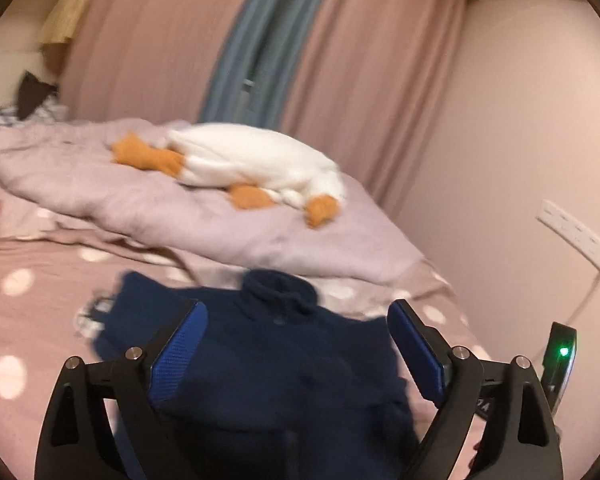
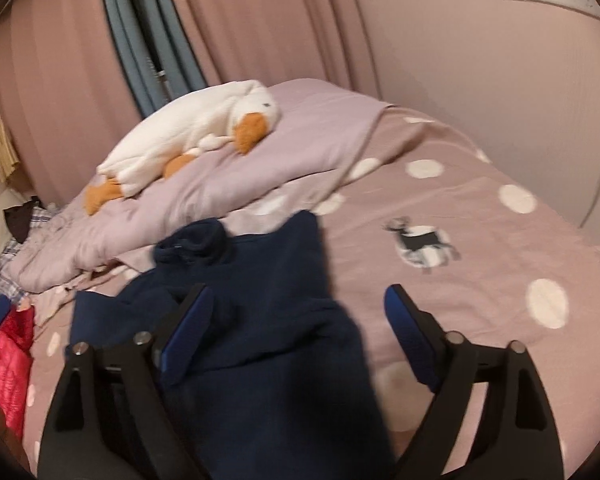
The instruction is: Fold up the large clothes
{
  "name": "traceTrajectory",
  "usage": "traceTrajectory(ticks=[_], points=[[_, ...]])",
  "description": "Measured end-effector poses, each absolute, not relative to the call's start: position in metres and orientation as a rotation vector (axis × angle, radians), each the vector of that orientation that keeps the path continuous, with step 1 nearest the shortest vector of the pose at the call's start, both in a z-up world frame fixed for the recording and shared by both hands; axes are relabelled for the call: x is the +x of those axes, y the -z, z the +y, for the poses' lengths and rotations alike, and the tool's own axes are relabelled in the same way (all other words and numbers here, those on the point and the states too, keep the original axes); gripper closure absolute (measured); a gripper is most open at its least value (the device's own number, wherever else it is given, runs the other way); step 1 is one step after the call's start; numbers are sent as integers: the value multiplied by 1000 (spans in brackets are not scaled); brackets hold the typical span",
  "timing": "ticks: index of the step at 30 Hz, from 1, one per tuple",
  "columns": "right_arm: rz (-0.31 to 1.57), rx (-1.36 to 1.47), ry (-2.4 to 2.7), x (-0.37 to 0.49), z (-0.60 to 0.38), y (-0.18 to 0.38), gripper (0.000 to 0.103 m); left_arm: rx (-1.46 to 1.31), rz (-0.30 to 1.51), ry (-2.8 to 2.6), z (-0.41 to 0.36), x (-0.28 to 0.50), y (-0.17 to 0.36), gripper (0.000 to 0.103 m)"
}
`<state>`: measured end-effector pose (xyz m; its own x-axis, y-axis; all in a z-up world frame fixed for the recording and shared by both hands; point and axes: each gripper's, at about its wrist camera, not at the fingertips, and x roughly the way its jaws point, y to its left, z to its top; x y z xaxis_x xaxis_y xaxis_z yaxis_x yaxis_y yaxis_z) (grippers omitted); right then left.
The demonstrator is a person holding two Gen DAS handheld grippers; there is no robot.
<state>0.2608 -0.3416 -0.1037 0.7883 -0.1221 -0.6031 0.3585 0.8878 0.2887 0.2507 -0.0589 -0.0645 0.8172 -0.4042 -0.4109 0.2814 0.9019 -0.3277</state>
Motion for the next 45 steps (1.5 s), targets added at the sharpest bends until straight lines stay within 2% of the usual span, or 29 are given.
traceTrajectory(ticks=[3,6,7,8,9,10,12,14,16,18,21,24,25,26,28,30,34,35,38,41,43,45], points=[[658,458,157,289,-321,111,10,-221,481,177,-33,259,82,12],[753,487,73,326,-292,137,10,-256,563,101,-8,274,107,12],[823,501,24,344,-277,158,15,-285,586,96,1,278,115,12],[893,504,11,355,-267,176,33,-301,599,91,6,279,119,12],[942,493,21,362,-259,189,45,-306,608,83,11,279,123,12],[975,451,58,370,-251,204,68,-298,610,63,16,281,127,12],[947,384,84,377,-245,210,69,-275,597,17,22,280,129,12],[898,361,45,380,-247,197,76,-273,594,-6,22,286,132,12],[802,365,8,380,-259,171,76,-294,607,7,18,292,137,12],[688,322,49,373,-276,141,76,-295,618,23,12,293,144,12],[611,227,156,360,-297,124,75,-247,642,15,-3,301,161,12],[711,140,222,362,-314,149,61,-198,701,8,-19,309,181,18],[793,131,251,364,-320,169,54,-186,722,9,-24,310,186,25],[840,146,258,364,-324,181,52,-175,735,18,-28,311,188,30],[862,210,226,358,-332,188,50,-157,724,27,-33,311,184,35],[833,229,226,351,-334,179,41,-122,680,12,-37,310,173,38],[690,165,217,333,-319,140,18,-93,567,8,-42,305,155,39],[656,163,210,328,-316,135,16,-88,554,13,-45,305,155,39],[645,173,176,325,-308,139,16,-8,564,32,-63,317,181,39],[752,197,178,337,-313,178,17,84,782,-40,-74,346,246,38],[825,212,196,341,-316,225,13,11,774,-11,-63,350,242,35],[811,249,179,339,-321,232,12,-36,789,-10,-54,354,245,27]])
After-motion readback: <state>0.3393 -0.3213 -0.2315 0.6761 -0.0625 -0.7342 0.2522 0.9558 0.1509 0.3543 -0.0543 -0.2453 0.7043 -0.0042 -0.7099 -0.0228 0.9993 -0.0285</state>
